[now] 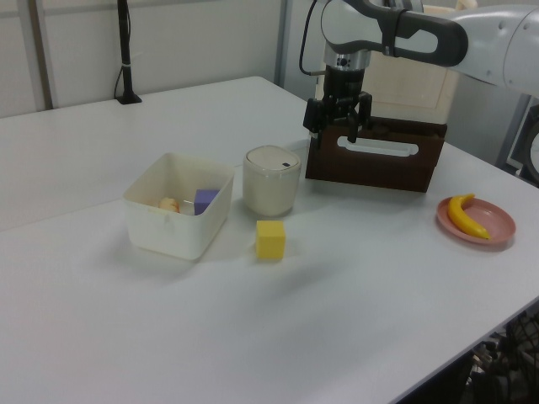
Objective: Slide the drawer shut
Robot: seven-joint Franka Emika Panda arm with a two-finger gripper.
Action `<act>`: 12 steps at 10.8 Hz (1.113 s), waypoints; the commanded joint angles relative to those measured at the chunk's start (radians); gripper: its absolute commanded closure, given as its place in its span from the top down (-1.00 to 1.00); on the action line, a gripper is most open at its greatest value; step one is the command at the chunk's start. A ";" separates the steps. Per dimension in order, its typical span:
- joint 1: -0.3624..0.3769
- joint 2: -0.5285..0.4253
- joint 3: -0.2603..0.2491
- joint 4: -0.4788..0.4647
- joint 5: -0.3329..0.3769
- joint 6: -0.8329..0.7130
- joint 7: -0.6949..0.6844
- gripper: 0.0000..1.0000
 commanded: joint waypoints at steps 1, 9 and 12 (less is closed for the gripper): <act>0.011 -0.030 -0.007 -0.035 -0.004 -0.019 -0.023 1.00; -0.003 -0.024 -0.019 -0.035 0.006 -0.010 -0.019 0.75; -0.066 -0.007 -0.019 -0.033 0.009 0.030 -0.019 0.09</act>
